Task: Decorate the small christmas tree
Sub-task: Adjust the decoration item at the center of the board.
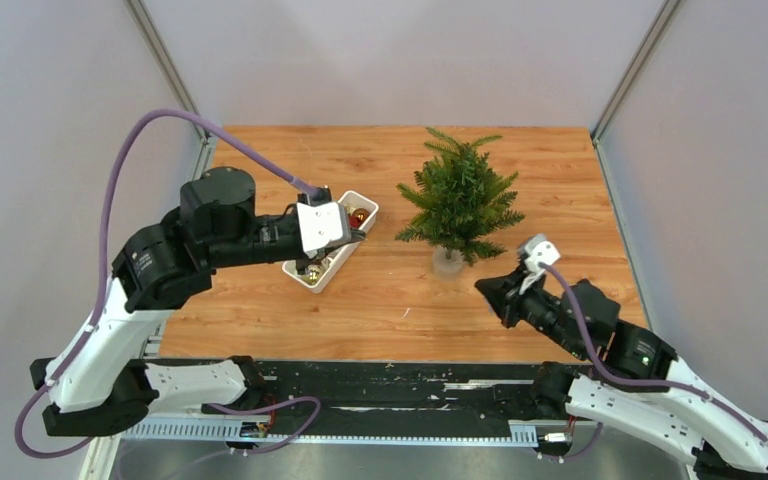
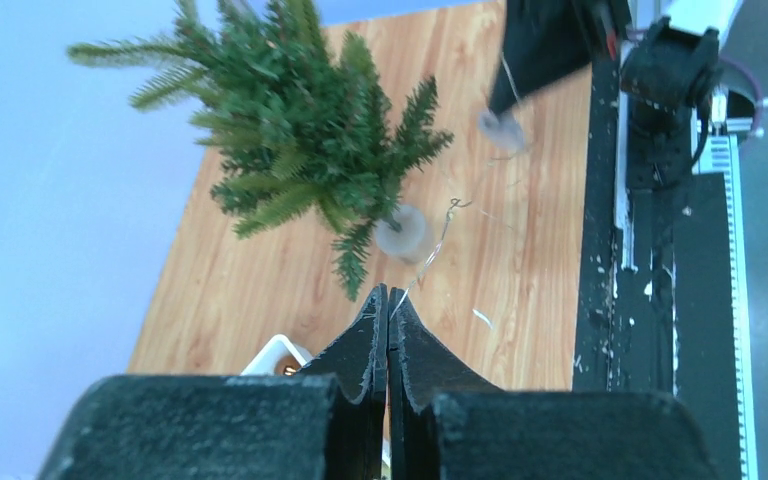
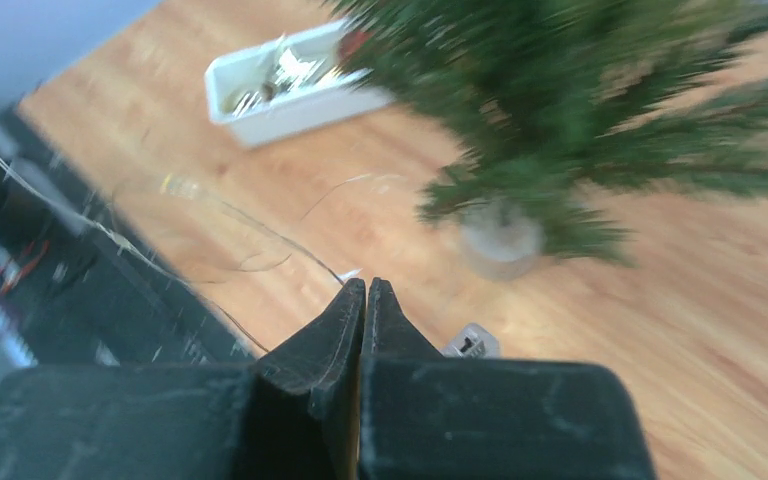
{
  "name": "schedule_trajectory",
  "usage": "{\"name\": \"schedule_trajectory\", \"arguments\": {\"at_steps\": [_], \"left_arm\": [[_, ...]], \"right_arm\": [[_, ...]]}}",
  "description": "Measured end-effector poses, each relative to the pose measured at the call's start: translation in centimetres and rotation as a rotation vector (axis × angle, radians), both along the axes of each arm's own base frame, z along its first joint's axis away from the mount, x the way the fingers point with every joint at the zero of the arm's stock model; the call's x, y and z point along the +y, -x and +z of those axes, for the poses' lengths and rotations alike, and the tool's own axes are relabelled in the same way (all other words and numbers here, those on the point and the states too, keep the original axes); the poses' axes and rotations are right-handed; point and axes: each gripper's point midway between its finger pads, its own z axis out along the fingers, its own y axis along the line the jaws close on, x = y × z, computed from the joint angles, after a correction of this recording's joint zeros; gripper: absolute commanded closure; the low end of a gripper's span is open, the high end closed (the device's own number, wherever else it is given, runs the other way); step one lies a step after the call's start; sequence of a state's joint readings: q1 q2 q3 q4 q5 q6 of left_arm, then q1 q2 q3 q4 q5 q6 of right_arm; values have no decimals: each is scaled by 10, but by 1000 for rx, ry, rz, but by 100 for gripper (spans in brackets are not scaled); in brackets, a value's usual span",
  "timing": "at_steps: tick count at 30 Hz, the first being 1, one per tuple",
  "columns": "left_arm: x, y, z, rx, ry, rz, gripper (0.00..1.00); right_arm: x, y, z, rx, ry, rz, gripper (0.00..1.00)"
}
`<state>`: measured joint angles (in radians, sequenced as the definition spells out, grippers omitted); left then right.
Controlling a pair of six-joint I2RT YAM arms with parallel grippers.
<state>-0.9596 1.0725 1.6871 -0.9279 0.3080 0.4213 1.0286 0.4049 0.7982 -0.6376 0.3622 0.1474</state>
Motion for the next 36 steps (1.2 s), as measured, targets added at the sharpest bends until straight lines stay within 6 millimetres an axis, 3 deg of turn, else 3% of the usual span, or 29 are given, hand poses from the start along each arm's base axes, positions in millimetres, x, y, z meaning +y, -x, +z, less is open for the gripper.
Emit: {"name": "schedule_trajectory", "arguments": {"at_steps": [1, 5, 10, 15, 20, 22, 24, 28, 33, 36], "left_arm": [[1, 0, 11, -3, 22, 8, 100], [2, 2, 20, 16, 50, 22, 100], [-4, 0, 13, 77, 45, 36, 100], [-9, -9, 4, 101, 21, 71, 100], [-11, -18, -7, 111, -1, 109, 100], [-13, -22, -12, 117, -13, 123, 100], [-15, -27, -15, 116, -21, 138, 100], [-17, -32, -16, 110, -23, 156, 100], [-16, -34, -14, 104, -20, 167, 100], [-15, -33, -8, 97, -9, 166, 100]], "right_arm": [[10, 5, -10, 23, 20, 56, 100], [45, 27, -48, 117, 88, 270, 100], [65, 39, -59, 157, 88, 383, 99], [77, 34, -64, 181, 81, 382, 95], [75, 15, -86, 234, 116, 254, 94], [72, 9, -96, 256, 124, 202, 81], [70, 6, -104, 276, 125, 166, 62], [68, 5, -107, 296, 105, 137, 35], [61, 7, -91, 271, 51, 126, 20], [54, 7, -77, 261, 31, 99, 18]]}}
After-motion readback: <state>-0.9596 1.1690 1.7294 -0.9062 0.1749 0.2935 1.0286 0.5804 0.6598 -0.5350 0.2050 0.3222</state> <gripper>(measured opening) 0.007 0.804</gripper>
